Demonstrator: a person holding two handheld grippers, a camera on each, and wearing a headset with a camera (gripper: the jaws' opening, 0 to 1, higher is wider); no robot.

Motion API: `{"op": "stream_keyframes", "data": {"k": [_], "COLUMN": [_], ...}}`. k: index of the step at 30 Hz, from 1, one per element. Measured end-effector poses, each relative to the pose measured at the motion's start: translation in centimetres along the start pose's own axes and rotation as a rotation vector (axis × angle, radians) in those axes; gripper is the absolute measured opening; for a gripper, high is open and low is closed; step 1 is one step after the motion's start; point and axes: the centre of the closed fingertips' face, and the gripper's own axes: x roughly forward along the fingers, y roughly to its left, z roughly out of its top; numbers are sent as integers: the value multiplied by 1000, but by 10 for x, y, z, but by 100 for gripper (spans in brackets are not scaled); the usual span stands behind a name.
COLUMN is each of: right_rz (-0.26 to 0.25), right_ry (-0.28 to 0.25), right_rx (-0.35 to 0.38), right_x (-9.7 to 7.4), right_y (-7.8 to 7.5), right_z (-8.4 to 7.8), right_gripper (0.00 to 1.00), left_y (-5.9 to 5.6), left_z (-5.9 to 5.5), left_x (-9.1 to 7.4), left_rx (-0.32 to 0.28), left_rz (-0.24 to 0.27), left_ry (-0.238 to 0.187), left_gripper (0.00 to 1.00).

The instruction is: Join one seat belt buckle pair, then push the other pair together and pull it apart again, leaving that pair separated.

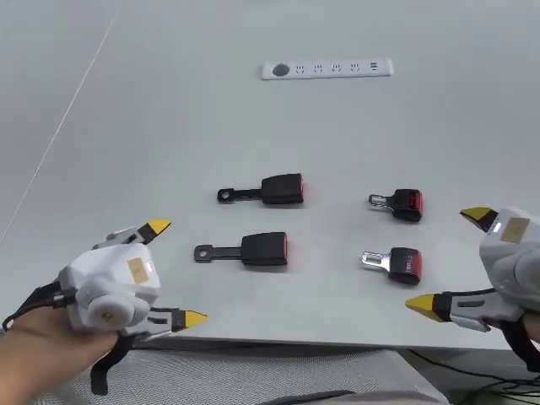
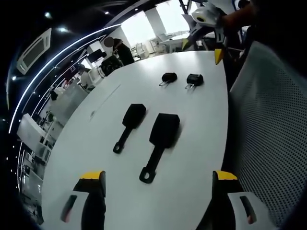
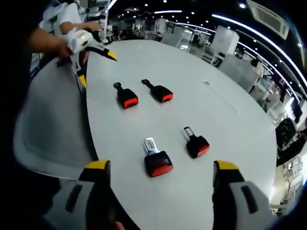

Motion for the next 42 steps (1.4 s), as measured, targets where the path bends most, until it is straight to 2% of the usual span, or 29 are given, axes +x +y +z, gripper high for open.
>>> {"op": "stream_keyframes", "data": {"k": [2, 5, 8, 9, 10, 12, 14, 20, 23, 27, 31, 42], "right_rz": [6, 38, 65, 69, 96, 97, 110, 151, 189, 205, 227, 278], "right_ry": [3, 4, 7, 8, 16, 13, 7, 4, 8, 12, 22, 77], "right_rx": [-10, 0, -4, -8, -2, -2, -35, -76, -104, -125, -137, -152], "right_x": [3, 8, 13, 15, 16, 19, 20, 28, 34, 44, 52, 69], "right_y": [-2, 1, 5, 6, 10, 8, 9, 8, 11, 11, 12, 7], "right_z": [-1, -1, -3, -4, -6, -6, -4, -4, -8, -13, -17, -30], "right_gripper": [89, 86, 84, 84, 82, 79, 77, 68, 57, 52, 48, 41], "left_y": [-1, -1, 0, 0, 1, 3, 4, 5, 3, -2, -5, -6], "left_z": [7, 15, 23, 24, 28, 33, 35, 30, 25, 26, 31, 29], "left_x": [9, 21, 34, 37, 42, 46, 52, 64, 71, 78, 85, 102], "left_rx": [34, 46, 27, 29, 36, 49, 63, 98, 116, 140, 135, 171], "left_rz": [-25, -56, -104, -109, -117, -123, -142, -198, -226, -258, -282, -322], "left_ry": [-2, -5, -3, -3, -2, -3, 5, 34, 64, 77, 78, 125], "left_gripper": [95, 95, 90, 89, 88, 86, 83, 66, 63, 59, 55, 43]}}
